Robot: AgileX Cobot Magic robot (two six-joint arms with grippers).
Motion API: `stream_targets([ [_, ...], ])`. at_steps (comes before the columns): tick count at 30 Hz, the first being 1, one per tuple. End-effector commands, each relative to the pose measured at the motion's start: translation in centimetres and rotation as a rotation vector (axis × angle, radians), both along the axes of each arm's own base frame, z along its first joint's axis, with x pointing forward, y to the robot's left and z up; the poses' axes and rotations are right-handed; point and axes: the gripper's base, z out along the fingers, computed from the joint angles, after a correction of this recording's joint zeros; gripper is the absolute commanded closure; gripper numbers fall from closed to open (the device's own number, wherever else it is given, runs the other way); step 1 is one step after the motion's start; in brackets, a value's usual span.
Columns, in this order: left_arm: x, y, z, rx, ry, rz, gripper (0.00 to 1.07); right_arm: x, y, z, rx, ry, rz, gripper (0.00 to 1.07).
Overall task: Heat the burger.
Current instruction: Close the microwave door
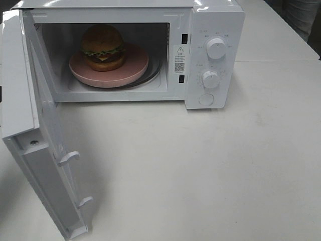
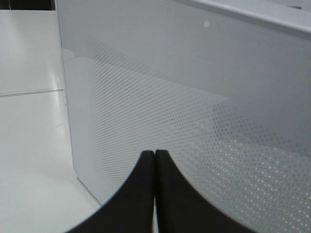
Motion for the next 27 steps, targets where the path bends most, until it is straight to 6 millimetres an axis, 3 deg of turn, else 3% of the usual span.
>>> stream_targets([
  [1,0.7,-0.6,0.6,-0.015,-0.043,-0.038,1.07,-0.4,-0.1,-0.1,-0.002,-0.030,0.002,0.32],
  [18,1.9,-4.6,0.7,-0.015,-0.078,-0.071,1.07,-0.4,-0.1,-0.1,-0.001,-0.030,0.001,0.32],
  [27,3.5,-7.7,0.4,-0.035,-0.073,-0.152,1.07,-0.4,-0.1,-0.1,-0.002,-0.030,0.002,0.32],
])
